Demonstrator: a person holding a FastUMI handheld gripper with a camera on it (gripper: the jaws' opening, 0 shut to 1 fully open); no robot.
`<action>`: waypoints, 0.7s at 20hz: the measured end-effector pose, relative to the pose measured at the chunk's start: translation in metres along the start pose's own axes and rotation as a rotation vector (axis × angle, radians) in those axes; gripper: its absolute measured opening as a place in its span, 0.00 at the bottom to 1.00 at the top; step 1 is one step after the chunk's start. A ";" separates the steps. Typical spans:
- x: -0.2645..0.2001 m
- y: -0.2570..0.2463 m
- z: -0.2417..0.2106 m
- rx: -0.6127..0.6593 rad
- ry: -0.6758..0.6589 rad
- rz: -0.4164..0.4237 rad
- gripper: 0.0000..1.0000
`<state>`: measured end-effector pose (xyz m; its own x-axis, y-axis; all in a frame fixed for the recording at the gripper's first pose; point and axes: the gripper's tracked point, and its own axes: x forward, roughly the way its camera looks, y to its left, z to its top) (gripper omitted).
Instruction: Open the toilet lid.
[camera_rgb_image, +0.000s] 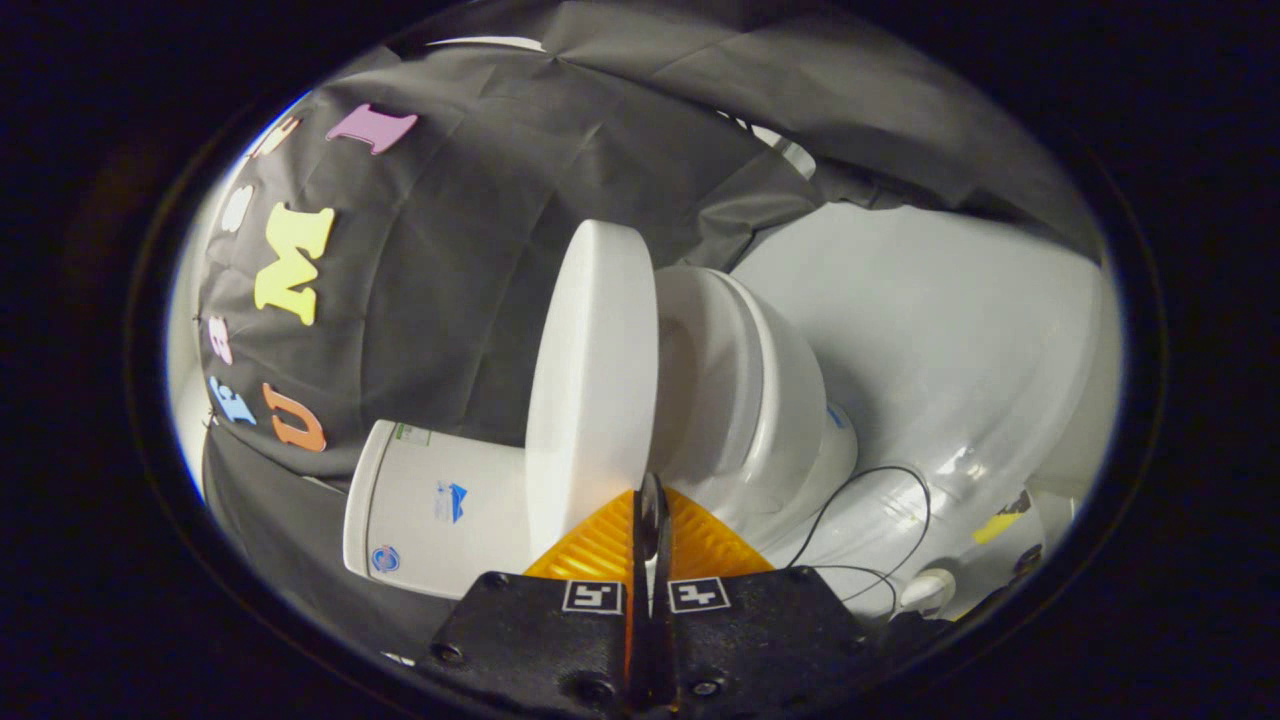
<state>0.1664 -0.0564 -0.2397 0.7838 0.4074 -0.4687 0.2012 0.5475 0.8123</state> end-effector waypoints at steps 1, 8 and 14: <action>-0.001 0.001 0.000 -0.002 -0.003 0.000 0.04; -0.006 0.022 0.000 -0.041 -0.031 -0.001 0.04; -0.011 0.049 -0.003 -0.093 -0.052 0.018 0.04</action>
<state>0.1661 -0.0321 -0.1954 0.8168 0.3807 -0.4334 0.1331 0.6066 0.7837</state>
